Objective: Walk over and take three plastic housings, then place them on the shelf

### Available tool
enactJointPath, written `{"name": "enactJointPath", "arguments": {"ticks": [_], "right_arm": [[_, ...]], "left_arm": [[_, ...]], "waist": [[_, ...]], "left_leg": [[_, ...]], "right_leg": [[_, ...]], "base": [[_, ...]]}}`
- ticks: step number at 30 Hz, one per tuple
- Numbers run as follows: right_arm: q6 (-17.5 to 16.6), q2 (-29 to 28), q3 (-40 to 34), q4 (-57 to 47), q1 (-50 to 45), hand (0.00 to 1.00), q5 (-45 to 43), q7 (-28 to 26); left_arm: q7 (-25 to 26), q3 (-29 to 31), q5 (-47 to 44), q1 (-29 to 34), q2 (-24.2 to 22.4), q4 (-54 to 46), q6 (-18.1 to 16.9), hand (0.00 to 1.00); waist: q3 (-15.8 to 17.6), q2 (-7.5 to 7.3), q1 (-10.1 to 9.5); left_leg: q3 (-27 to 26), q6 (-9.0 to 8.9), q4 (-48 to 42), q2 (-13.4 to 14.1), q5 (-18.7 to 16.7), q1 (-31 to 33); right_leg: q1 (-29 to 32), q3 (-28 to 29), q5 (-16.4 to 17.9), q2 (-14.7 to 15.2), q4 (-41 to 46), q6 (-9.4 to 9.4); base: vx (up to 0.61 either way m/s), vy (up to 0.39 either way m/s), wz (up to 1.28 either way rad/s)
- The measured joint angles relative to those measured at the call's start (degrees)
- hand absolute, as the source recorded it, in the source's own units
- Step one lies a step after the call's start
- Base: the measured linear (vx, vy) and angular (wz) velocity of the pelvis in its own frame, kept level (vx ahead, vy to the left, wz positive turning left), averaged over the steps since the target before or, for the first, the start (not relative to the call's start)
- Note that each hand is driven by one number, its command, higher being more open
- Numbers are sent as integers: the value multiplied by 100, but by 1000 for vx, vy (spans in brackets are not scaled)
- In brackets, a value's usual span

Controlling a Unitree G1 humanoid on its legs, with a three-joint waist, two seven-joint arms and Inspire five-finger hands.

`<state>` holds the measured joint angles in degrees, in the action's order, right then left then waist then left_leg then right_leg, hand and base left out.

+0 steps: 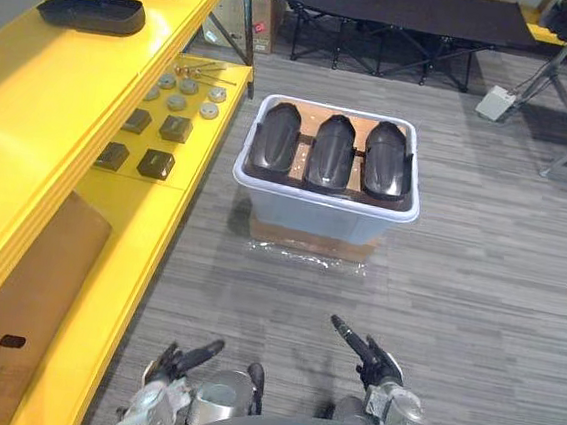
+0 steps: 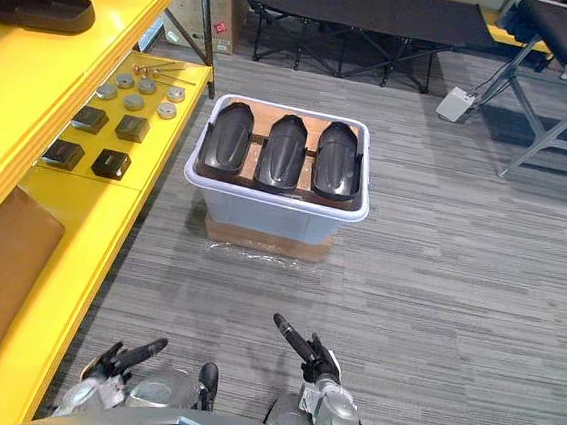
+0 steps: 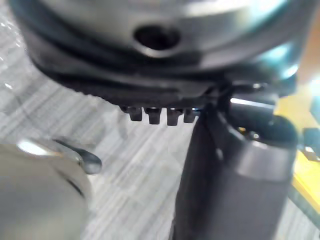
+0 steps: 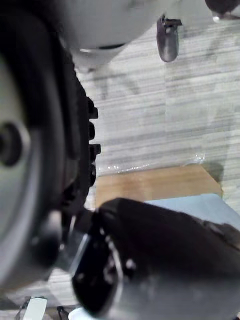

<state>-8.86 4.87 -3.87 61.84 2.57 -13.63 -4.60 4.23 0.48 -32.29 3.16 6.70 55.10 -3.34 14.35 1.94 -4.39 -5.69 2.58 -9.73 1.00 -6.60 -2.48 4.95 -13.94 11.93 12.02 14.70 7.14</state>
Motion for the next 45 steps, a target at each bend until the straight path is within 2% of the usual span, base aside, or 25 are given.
{"name": "enactJointPath", "arguments": {"ticks": [2,3,4,5,6,7,8,9,10,11,13,14,16,17,18,19,20,21,24,26,27,34,40,42,45], "right_arm": [[-49,-80,-2,45,-41,100,148,0],[-48,-124,16,50,-79,100,197,-7],[-45,-157,31,60,-136,100,196,-21],[-34,-167,64,129,-181,100,196,-27],[-29,-114,74,145,-177,100,196,-16],[-16,-8,147,125,-182,100,193,37],[14,42,149,126,-176,100,188,69],[82,186,177,132,-176,100,189,95],[113,253,185,146,-205,100,193,112],[118,273,170,146,-253,100,193,113],[38,276,86,96,-397,100,175,108],[17,269,84,75,-409,100,144,104],[-46,264,92,-8,-469,100,127,68],[-129,279,109,-175,-583,100,81,-4],[-218,215,114,-285,-612,100,-21,-20],[-231,171,135,-383,-625,100,-37,-60],[-298,124,218,-541,-621,100,-71,-153],[-350,100,237,-681,-631,100,-130,-237],[-443,101,359,-1169,-795,100,-123,-253],[-452,88,572,-1546,-850,100,-32,-213],[-147,-11,1117,-3058,-1305,100,-86,30],[-147,-13,1111,-3059,-1302,100,-144,7],[-19,-29,960,-3206,-1252,100,-392,-138],[201,-27,943,-3972,-1349,100,-605,-163],[568,-4,887,-5475,-1449,100,-1061,-476]], "left_arm": [[-6,38,-222,32,31,23,-67,100],[10,37,-339,82,58,25,-68,100],[17,36,-371,93,79,27,-68,100],[37,57,-411,144,88,134,-71,100],[73,54,-456,145,-9,178,-58,100],[60,104,-658,251,-147,270,-36,100],[68,112,-681,234,-187,288,-40,100],[91,185,-788,171,-275,289,-57,100],[185,311,-832,200,-354,296,-77,100],[206,341,-838,220,-362,295,-94,100],[265,330,-753,244,-391,280,-209,100],[261,340,-753,235,-398,281,-216,100],[261,342,-696,222,-399,280,-254,100],[273,333,-470,220,-405,278,-271,100],[279,324,-276,186,-336,260,-278,100],[282,302,-195,171,-324,210,-285,100],[274,218,61,142,-186,83,-283,100],[262,200,282,123,-109,-1,-286,100],[283,100,358,132,-100,-146,-267,100],[286,62,339,132,-67,-193,-262,100],[279,-14,297,564,78,-204,-249,100],[268,-11,308,564,87,-227,-249,100],[68,-16,334,561,101,-352,-250,100],[-18,-18,367,562,107,-393,-266,100],[-118,-17,367,563,160,-392,-265,100]], "waist": [[-29,-104,-8],[-131,-289,3],[-197,-404,-5],[-256,-454,16],[-273,-326,7],[-423,-120,18],[-428,-44,38],[-351,86,39],[-265,90,-6],[-257,86,-5],[-255,97,26],[-243,99,26],[-235,96,28],[-238,140,50],[-233,11,73],[-224,-81,75],[-202,-237,127],[-208,-325,158],[-219,-356,181],[-240,-372,178],[-448,-582,462],[-424,-600,459],[-234,-611,461],[-172,-606,459],[-148,-634,471]], "left_leg": [[138,-320,-40,133,-221,-262],[299,-462,-155,150,-398,-291],[365,-508,-251,147,-508,-268],[504,-630,-587,251,-808,-194],[557,-726,-735,437,-911,-173],[672,-837,-1086,697,-1001,22],[673,-864,-1454,797,-983,237],[613,-1018,-2258,955,-834,660],[486,-1099,-2592,1025,-849,831],[385,-1110,-2458,1014,-887,830],[114,-1211,-1171,904,-799,799],[123,-1192,-846,885,-676,818],[145,-1153,-197,839,-27,840],[136,-1039,-52,832,582,788],[99,-879,28,709,609,695],[70,-875,164,631,608,637],[11,-760,433,488,699,564],[-32,-677,595,369,771,521],[-132,-588,785,125,830,305],[-176,-563,897,87,846,234],[-308,-492,1492,68,1143,184],[-331,-486,1491,51,1119,217],[-413,-476,1490,59,1085,251],[-485,-488,1491,107,1063,240],[-594,-533,1491,223,1032,195]], "right_leg": [[8,193,-857,-18,-412,28],[-19,285,-1198,-23,-401,11],[-30,289,-1289,-24,-392,-32],[-65,192,-1207,-92,-300,-195],[-109,68,-1140,-220,-207,-236],[-129,-126,-885,-490,-240,-392],[-160,-176,-857,-588,-301,-438],[-332,-214,-852,-727,-503,-497],[-583,-219,-862,-758,-690,-581],[-711,-234,-866,-737,-775,-576],[-1054,-317,-869,-671,-1052,-560],[-1114,-321,-879,-671,-1109,-544],[-1240,-286,-840,-658,-1196,-451],[-1298,-242,-768,-680,-1196,-345],[-1322,-196,-736,-536,-1191,-275],[-1302,-176,-707,-465,-1191,-226],[-1264,-167,-696,-330,-1192,-169],[-1227,-178,-729,-219,-1191,-101],[-1330,-176,-833,-12,-1191,72],[-1324,-174,-883,28,-1190,145],[-1147,-157,-875,-91,-1454,43],[-1122,-148,-903,-72,-1464,39],[-1089,-110,-927,-69,-1455,68],[-1016,-55,-933,-96,-1349,74],[-913,25,-980,-173,-1201,125]], "base": [[301,-257,37],[294,-332,51],[365,-499,58],[240,-356,35],[333,-455,40],[203,-238,28],[278,-365,33],[208,-281,14],[258,-301,7],[228,-200,5],[216,-94,2],[293,-13,-15],[270,62,-21],[220,134,-16],[214,146,-14],[206,134,-6],[202,120,-2],[188,113,0],[149,121,-3],[102,87,-2],[19,30,-2],[23,0,-2],[72,-4,-5],[41,-3,-16],[17,-7,-20]]}}
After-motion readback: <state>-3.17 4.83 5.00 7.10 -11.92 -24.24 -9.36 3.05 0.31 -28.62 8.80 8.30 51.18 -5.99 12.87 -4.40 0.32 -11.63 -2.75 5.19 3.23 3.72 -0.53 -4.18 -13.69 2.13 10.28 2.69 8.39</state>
